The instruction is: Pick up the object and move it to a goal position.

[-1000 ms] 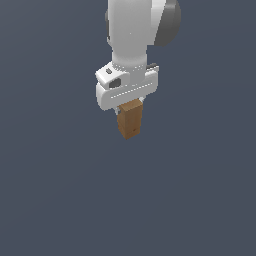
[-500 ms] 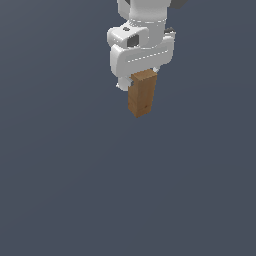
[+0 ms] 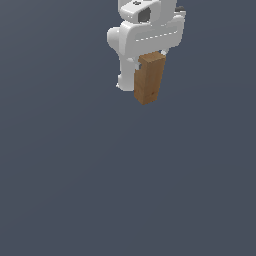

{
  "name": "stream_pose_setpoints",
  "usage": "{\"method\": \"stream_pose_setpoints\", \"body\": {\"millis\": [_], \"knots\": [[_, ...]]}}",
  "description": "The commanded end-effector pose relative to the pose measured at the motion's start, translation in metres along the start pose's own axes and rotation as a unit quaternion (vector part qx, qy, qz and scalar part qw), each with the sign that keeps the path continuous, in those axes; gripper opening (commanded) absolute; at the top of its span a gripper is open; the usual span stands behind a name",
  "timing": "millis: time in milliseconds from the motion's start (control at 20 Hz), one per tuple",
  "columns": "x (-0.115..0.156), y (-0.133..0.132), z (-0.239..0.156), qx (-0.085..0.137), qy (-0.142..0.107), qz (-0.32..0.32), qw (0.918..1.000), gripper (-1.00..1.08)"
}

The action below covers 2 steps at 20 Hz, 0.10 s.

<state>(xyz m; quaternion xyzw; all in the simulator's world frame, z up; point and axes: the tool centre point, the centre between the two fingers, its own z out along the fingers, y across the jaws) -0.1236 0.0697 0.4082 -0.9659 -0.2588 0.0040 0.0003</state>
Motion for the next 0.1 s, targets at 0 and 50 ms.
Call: {"method": "stream_pose_setpoints", "body": {"millis": [0,50], "knots": [[-0.0003,-0.0025,-0.0074,-0.001,0.004,0.000,1.0000,-1.00],[-0.0003,-0.0027,-0.0077,-0.001,0.004,0.000,1.0000,-1.00]]}}
